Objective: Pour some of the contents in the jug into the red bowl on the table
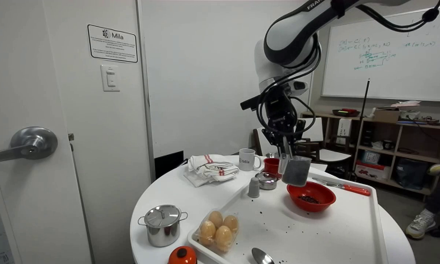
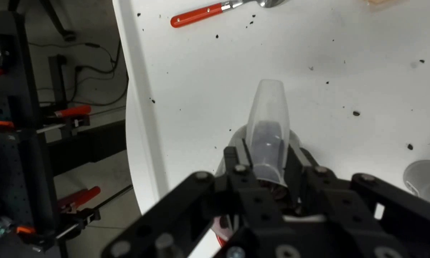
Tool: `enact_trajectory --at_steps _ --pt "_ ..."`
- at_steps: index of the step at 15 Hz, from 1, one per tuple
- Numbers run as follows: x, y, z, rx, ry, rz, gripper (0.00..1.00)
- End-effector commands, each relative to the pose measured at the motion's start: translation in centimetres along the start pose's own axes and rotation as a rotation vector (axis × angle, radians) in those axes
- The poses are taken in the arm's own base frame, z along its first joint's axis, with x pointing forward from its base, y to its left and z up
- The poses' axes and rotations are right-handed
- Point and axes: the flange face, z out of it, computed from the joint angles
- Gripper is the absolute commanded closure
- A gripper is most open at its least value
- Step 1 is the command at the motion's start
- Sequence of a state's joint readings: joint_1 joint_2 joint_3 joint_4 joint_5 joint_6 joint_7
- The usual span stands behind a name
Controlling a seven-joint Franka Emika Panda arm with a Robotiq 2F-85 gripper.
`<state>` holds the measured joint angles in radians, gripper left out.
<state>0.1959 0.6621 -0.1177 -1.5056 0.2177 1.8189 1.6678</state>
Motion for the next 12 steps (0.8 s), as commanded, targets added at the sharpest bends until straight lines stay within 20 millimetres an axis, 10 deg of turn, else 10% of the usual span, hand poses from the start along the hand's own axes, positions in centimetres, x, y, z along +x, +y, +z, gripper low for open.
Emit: enact_trajectory --at_steps 1,12 --pt "-2.5 -0.1 1.7 0.04 0.144 0.062 0.87" --pt "-3.9 -2.1 9.7 0.139 0.318 0.338 0.87"
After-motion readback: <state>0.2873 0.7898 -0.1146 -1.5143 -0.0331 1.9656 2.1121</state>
